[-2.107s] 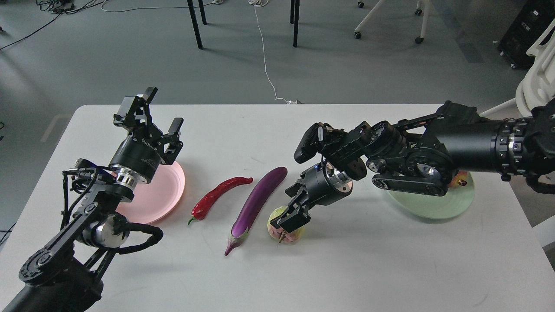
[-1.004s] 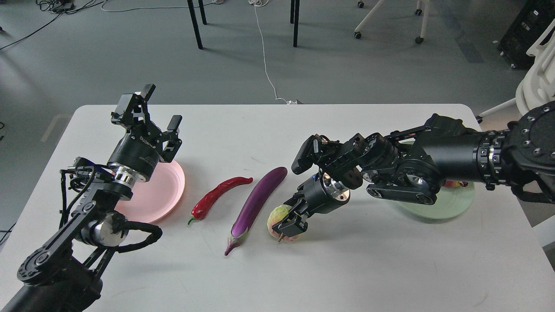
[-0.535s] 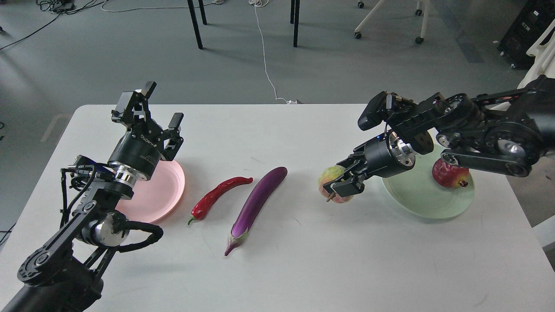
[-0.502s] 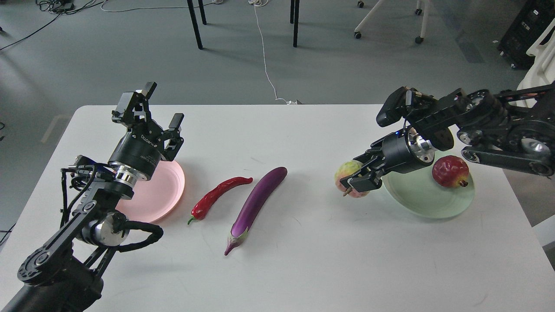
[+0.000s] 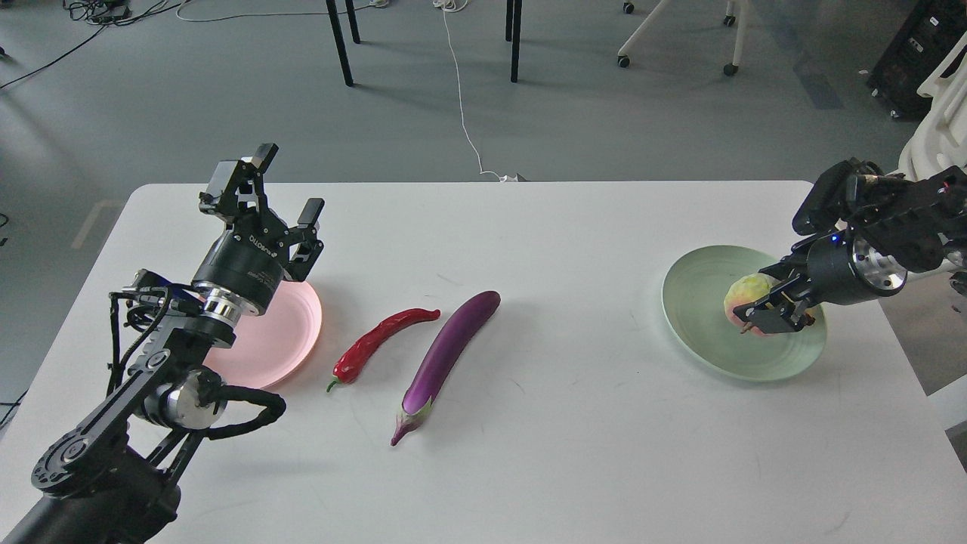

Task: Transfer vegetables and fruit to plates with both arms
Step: 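Release the peach and raise the right gripper away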

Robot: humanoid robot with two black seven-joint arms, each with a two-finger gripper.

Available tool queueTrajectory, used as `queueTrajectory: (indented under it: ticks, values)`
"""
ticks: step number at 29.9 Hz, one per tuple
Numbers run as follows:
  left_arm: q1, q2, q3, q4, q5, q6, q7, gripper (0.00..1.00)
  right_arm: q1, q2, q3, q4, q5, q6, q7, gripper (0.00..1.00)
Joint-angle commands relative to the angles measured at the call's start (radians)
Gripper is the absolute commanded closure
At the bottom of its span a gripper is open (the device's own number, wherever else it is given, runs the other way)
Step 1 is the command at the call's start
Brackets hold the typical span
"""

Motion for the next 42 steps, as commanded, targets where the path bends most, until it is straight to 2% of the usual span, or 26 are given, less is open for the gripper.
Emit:
queueTrajectory:
  ticks: [1,5,19,25,30,36,42]
  values:
    - [0.001,0.001,0.0,-0.007,0.0,0.002,-0.001,0.02,-0.02,0.005,0.006,-0.01,0.003,-0.024,0.0,0.14]
    - [0.001,0.0,0.0,-0.009,0.0,0.002,-0.001,0.02,-0.029,0.005,0.011,-0.01,0.003,-0.039,0.0,0.06]
    - [0.001,0.0,0.0,-0.009,0.0,0.002,-0.003,0.02,0.0,0.04,0.129,0.055,0.061,-0.033,0.0,0.04]
    - [0.001,0.006,0.001,-0.015,0.002,0.001,-0.003,0.02,0.061,0.181,0.133,0.058,0.325,-0.028,0.0,0.04]
    - [0.003,0.081,0.009,-0.096,0.022,-0.002,-0.006,0.02,0.052,0.258,0.153,0.05,0.586,-0.036,0.0,0.04]
    - [0.003,0.148,0.026,-0.141,0.121,-0.009,-0.015,0.02,-0.09,0.255,0.299,0.046,1.08,-0.028,0.0,0.03]
    - [-0.005,0.188,0.109,-0.205,0.368,-0.022,-0.016,0.02,-0.309,0.183,0.552,0.018,1.377,-0.024,0.0,0.02]
